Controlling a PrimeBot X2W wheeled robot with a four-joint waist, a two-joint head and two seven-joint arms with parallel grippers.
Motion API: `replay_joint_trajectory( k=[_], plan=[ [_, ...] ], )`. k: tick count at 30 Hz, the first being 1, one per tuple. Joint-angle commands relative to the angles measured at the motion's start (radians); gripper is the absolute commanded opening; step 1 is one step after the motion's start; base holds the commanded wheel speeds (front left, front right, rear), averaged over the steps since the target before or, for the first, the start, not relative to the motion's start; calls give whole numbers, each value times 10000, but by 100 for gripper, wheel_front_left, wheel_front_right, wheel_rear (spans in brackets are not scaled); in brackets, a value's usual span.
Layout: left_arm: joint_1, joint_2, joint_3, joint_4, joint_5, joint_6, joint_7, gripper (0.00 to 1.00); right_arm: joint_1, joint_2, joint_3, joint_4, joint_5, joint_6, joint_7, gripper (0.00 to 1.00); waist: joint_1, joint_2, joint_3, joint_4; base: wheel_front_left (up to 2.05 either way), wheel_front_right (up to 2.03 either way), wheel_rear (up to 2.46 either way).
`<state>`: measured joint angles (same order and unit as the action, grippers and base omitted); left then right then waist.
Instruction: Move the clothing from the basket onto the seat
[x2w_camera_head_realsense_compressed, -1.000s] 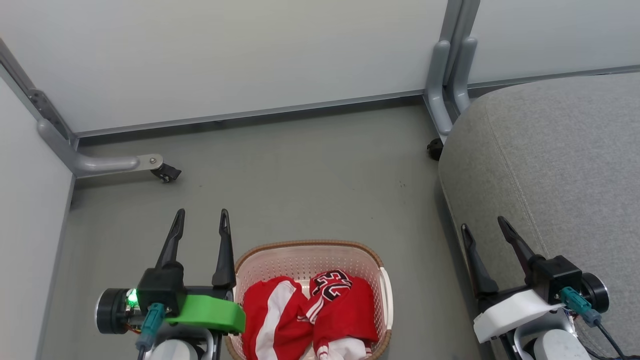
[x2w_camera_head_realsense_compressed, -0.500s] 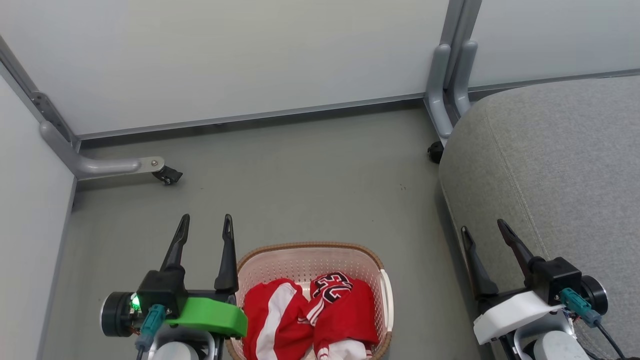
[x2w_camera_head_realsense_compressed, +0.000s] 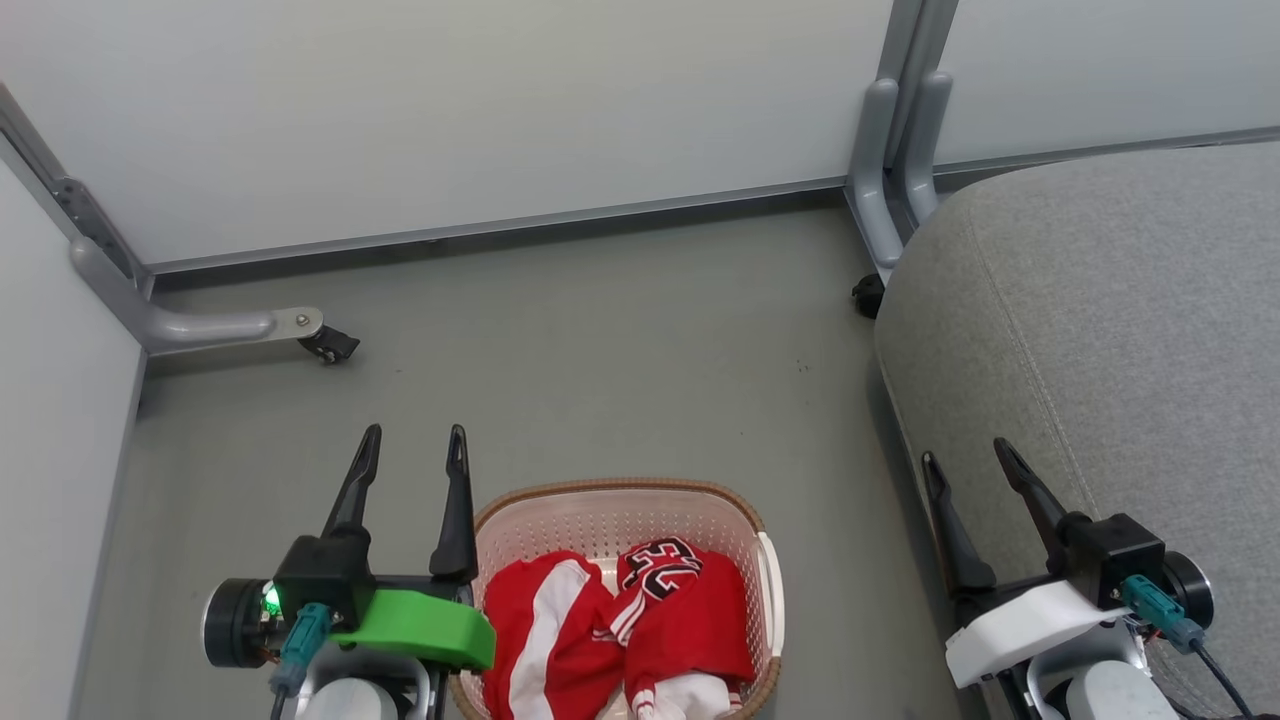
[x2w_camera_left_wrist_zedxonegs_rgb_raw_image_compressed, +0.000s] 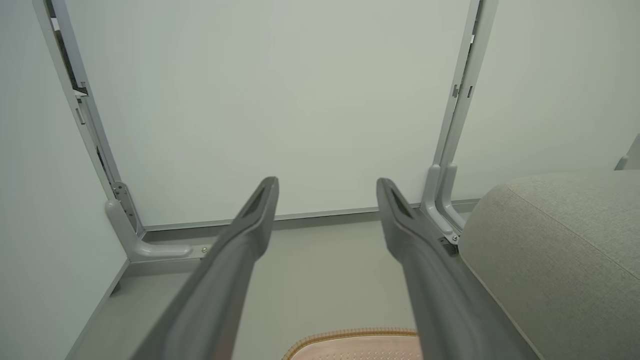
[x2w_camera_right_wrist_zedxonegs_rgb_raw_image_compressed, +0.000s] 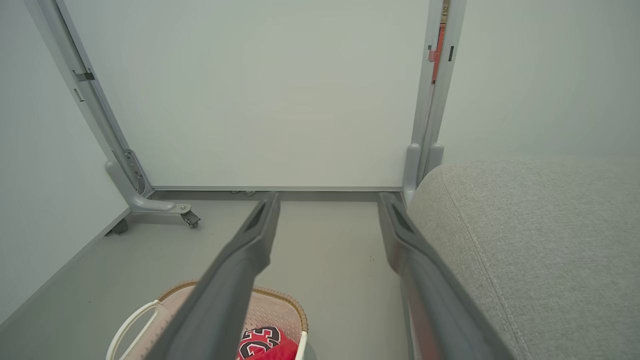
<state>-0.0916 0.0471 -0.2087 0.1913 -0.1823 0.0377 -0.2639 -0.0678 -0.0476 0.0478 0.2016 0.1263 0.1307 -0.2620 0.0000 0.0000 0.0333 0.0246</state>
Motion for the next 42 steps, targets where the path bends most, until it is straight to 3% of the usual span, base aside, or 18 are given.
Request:
replay_joint_trajectory(
  k=[1, 11, 23, 31, 42],
  plan=[
    [-146, 59, 12, 10, 54, -45, -11, 100, -94, -49, 17, 8, 66, -1, -46, 100, 0, 0, 44, -39, 0, 0, 0],
    [-826, 58, -48, 358, 328, -486, -11, 100, -574, -49, 120, -295, 90, -1, -46, 100, 0, 0, 795, -564, 0, 0, 0],
    [-2300, 132, -167, 1503, 879, -1146, -9, 100, -1765, -39, 384, -956, 321, -1, -35, 100, 0, 0, 2661, -1864, 0, 0, 0],
    [-3478, 498, -459, 2691, 1264, -1432, -9, 100, -2673, -36, 667, -1531, 745, -1, -35, 100, 0, 0, 4233, -2766, 0, 0, 0],
    [-4981, 1015, -1223, 4615, 1635, -1615, -10, 100, -3601, -34, 926, -1940, 1116, -1, -35, 100, 0, 0, 5973, -3444, 0, 0, 0]
  ],
)
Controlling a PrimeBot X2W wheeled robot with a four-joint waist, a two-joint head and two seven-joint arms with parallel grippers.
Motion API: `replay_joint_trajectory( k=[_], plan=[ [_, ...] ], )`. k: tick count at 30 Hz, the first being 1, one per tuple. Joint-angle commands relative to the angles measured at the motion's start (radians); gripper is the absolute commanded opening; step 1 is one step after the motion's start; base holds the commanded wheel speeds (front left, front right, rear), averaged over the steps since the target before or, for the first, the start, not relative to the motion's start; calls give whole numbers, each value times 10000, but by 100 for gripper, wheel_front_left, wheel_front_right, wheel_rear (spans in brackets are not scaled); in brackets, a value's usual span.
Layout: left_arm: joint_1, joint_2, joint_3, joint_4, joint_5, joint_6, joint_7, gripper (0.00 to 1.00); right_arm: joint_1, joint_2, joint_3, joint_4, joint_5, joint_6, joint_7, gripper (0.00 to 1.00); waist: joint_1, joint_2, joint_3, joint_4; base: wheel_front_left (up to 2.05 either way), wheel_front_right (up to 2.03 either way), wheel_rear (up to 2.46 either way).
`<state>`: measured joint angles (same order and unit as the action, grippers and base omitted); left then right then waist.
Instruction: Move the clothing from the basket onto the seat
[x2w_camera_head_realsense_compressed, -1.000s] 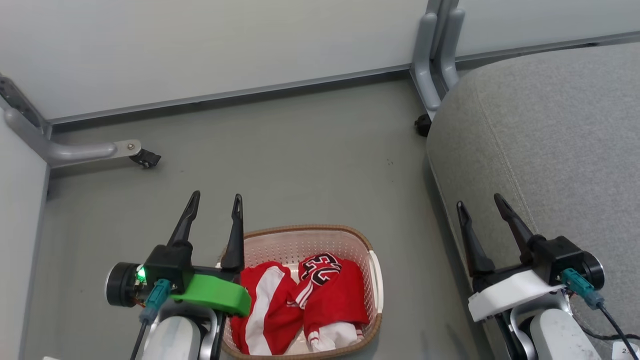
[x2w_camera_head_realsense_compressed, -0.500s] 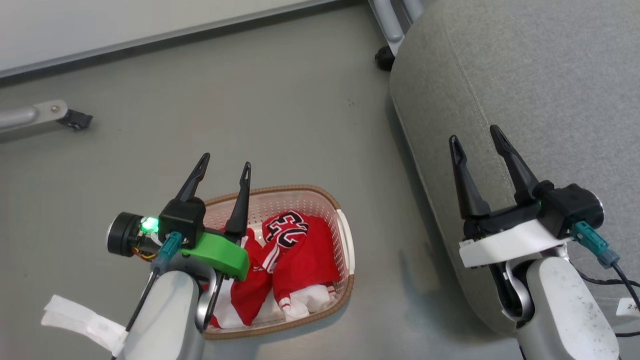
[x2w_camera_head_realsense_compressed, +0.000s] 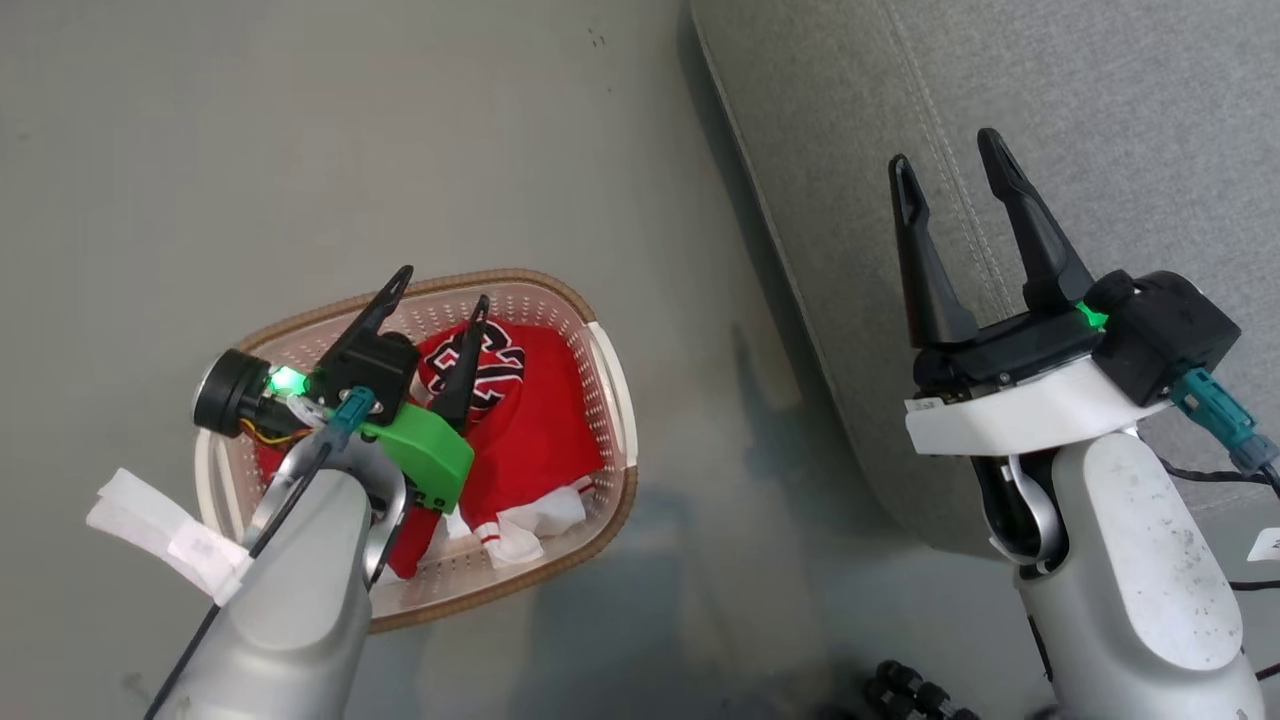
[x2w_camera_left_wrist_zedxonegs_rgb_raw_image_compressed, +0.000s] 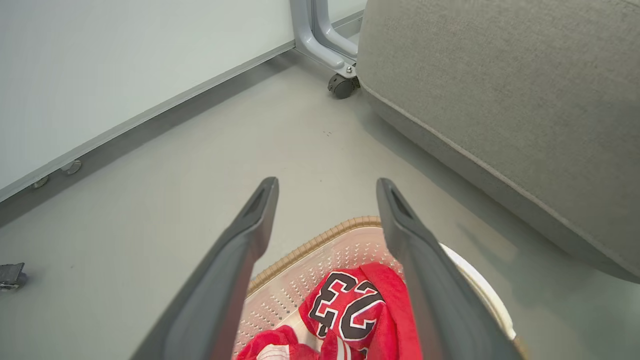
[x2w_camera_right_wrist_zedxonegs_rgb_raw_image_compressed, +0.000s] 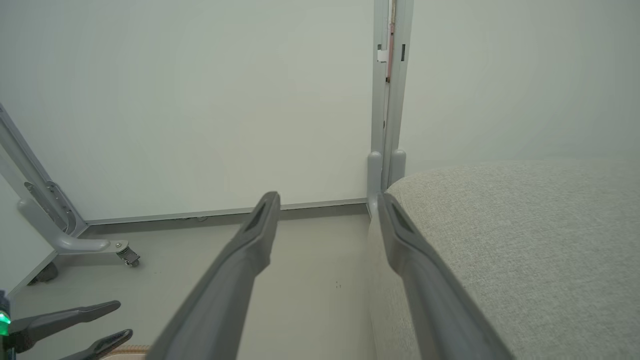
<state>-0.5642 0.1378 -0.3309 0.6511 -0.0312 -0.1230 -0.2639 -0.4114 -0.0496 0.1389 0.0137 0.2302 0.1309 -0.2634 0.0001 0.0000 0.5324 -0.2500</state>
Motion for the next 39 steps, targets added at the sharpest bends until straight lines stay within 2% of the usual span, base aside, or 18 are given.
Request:
replay_joint_trajectory(
  k=[1, 10, 19, 28, 39],
  plan=[
    [-364, 146, -90, 239, 133, -24, -10, 100, -224, -16, 29, -89, 99, -3, -21, 100, -1, 0, 1118, -742, 0, 0, 0],
    [-1195, 358, -953, 1740, 126, -74, -10, 100, -598, -15, 138, -251, 180, -3, -21, 100, -1, 0, 2069, -978, 0, 0, 0],
    [-1851, 449, -2620, 3495, -717, -82, -9, 100, -895, -18, 287, -357, 251, -3, -21, 100, -1, 0, 2709, -1056, 0, 0, 0],
    [-2674, 594, -3638, 4925, -1261, -84, 6, 100, -1108, -18, 298, -475, 263, -3, -21, 100, -1, 0, 3308, -1103, 0, 0, 0],
    [-3064, 172, -4826, 5761, -2352, -84, 922, 100, -1259, -18, 342, -579, 255, -3, -21, 100, -1, 0, 3806, -989, 0, 0, 0]
  ],
)
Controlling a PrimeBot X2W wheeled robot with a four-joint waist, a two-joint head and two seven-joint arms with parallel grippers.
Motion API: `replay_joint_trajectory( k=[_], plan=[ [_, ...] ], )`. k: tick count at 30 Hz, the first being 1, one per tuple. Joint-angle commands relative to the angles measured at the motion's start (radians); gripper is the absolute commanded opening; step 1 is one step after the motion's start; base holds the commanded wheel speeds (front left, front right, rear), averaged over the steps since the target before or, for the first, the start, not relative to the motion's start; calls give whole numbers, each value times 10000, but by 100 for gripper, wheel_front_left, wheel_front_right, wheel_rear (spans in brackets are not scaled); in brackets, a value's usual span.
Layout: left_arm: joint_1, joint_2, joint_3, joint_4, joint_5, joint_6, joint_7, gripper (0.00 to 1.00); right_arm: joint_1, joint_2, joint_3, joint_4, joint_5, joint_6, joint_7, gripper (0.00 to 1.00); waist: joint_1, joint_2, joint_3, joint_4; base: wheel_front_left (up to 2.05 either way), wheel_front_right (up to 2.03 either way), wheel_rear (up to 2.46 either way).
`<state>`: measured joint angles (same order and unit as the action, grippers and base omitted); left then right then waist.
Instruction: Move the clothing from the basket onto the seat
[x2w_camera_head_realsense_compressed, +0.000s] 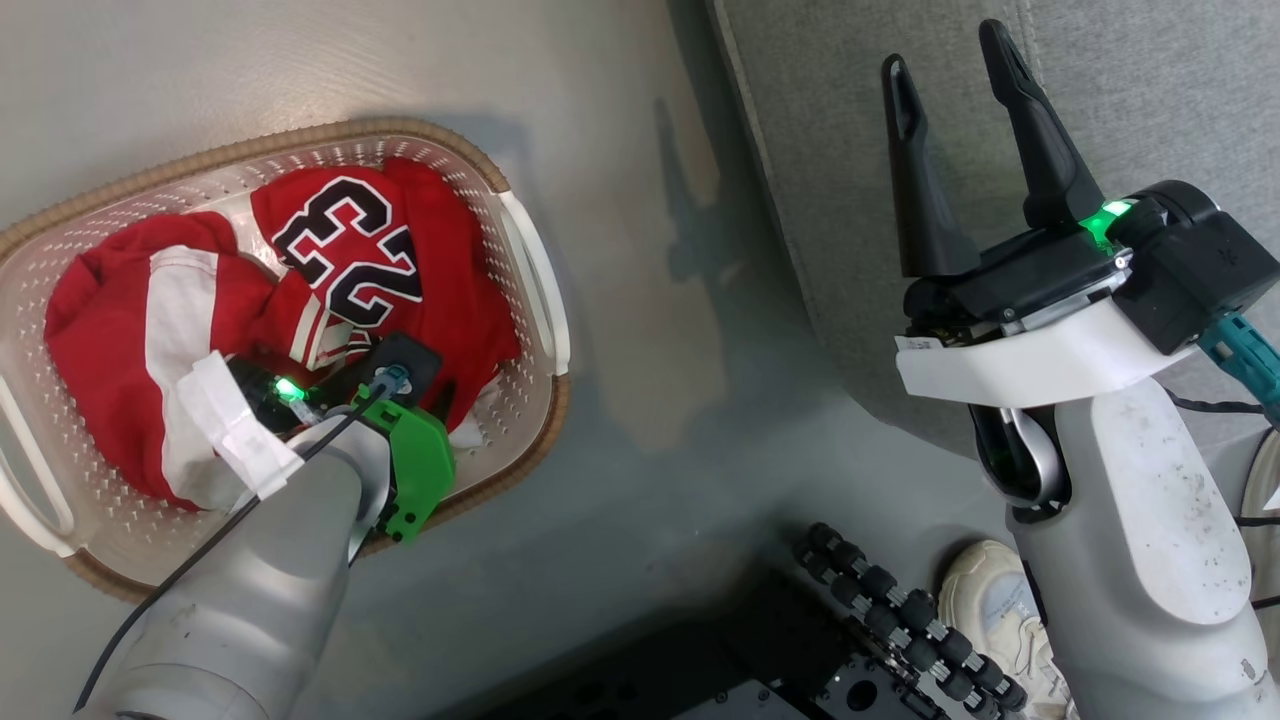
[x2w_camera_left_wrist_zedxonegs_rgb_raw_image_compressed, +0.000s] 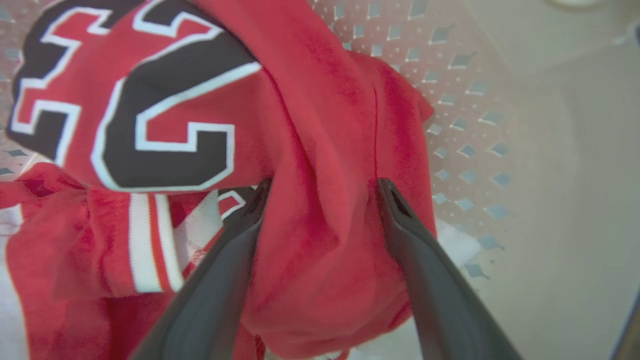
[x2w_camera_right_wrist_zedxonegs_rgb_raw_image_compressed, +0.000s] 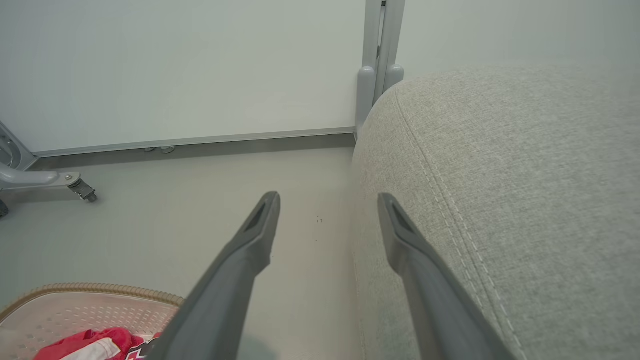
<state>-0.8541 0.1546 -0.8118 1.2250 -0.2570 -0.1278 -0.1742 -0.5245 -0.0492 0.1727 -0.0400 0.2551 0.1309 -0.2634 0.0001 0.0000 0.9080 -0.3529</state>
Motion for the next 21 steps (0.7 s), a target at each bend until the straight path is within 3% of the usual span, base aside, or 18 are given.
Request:
replay_joint_trajectory(
  k=[1, 3, 4, 5, 6, 21],
  plan=[
    [-205, 9, -191, 33, -203, -37, 157, 100, -149, -22, 12, -48, -6, -3, -21, 100, -1, 0, 82, 59, 0, 0, 0],
    [-245, 3, -500, 40, -377, -37, 361, 100, -177, -22, 10, -65, -38, -3, -21, 100, -1, 0, 124, 108, 0, 0, 0],
    [-263, -1, -611, 40, -472, -37, 443, 93, -191, -22, 9, -77, -58, -3, -21, 100, -1, 0, 137, 138, 0, 0, 0],
    [-338, 25, -811, -9, -509, -37, 448, 28, -203, -22, 2, -96, -78, -3, -21, 100, -1, 0, 142, 176, 0, 0, 0],
    [-356, 32, -920, -54, -608, -37, 398, 0, -208, -22, -6, -106, -90, -3, -21, 100, -1, 0, 134, 207, 0, 0, 0],
    [-397, -271, -2388, -1048, -2413, -37, -752, 0, 72, -23, -62, 211, -523, -3, -21, 100, -1, 0, -1232, 891, 0, 0, 0]
  ],
)
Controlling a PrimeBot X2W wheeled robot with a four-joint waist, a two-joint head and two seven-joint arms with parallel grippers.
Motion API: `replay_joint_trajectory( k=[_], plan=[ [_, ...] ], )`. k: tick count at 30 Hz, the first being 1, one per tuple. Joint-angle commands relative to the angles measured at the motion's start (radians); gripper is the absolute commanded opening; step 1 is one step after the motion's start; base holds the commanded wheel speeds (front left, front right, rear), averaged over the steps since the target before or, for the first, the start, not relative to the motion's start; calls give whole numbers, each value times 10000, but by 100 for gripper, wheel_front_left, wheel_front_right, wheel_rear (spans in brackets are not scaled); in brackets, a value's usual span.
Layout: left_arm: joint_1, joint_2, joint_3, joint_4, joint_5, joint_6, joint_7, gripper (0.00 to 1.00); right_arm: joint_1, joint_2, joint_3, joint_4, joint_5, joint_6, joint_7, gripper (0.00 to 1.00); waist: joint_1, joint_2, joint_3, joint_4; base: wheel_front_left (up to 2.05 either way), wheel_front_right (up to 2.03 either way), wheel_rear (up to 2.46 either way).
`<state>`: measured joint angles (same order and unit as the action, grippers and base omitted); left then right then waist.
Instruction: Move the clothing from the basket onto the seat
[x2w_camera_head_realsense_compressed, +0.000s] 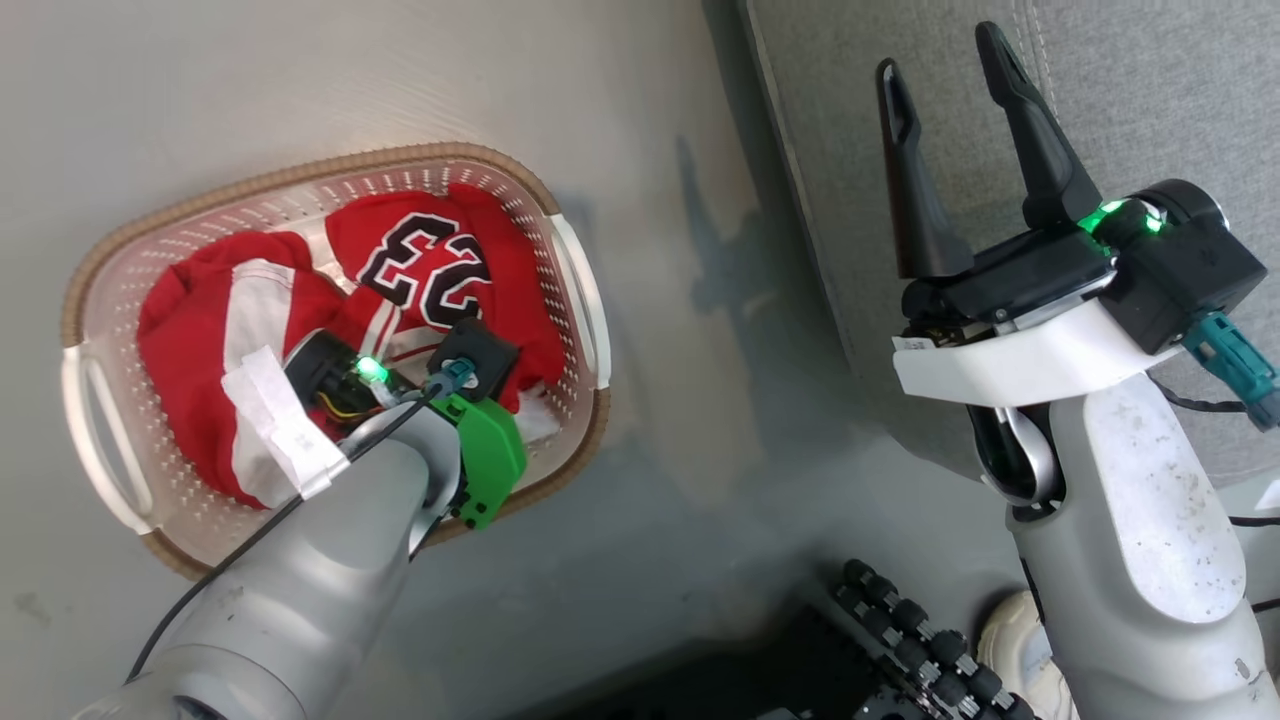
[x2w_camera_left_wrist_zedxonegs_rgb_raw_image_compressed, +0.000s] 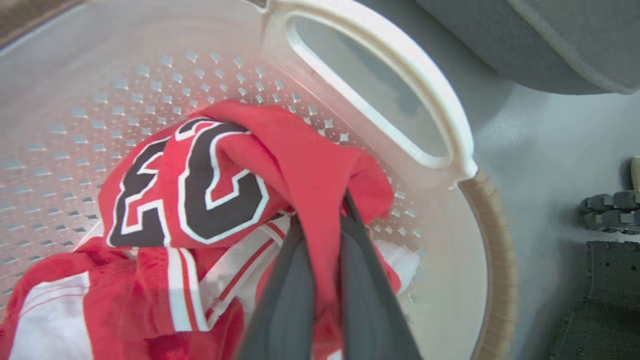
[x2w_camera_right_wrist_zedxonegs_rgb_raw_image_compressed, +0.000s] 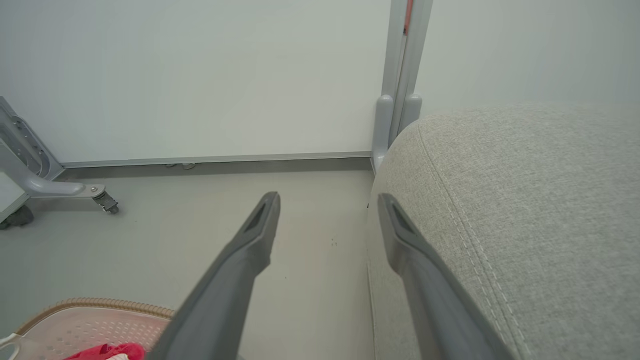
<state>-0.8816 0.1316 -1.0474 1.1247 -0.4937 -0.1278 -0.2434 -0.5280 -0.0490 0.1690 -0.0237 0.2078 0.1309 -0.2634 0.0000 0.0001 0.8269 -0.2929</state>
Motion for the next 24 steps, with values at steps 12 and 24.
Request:
replay_joint_trajectory(
  k=[12, 24],
  plan=[
    [642, 2, 506, -1708, -873, -38, -221, 0, 807, -29, -144, 566, -466, -3, -21, 100, 0, -1, -2425, 1155, 0, 0, 0],
    [2250, 108, 3050, -4228, 216, 19, -225, 0, 1761, -30, -332, 1074, -698, -3, -21, 100, 0, -1, -4162, 1866, 0, 0, 0]
  ],
)
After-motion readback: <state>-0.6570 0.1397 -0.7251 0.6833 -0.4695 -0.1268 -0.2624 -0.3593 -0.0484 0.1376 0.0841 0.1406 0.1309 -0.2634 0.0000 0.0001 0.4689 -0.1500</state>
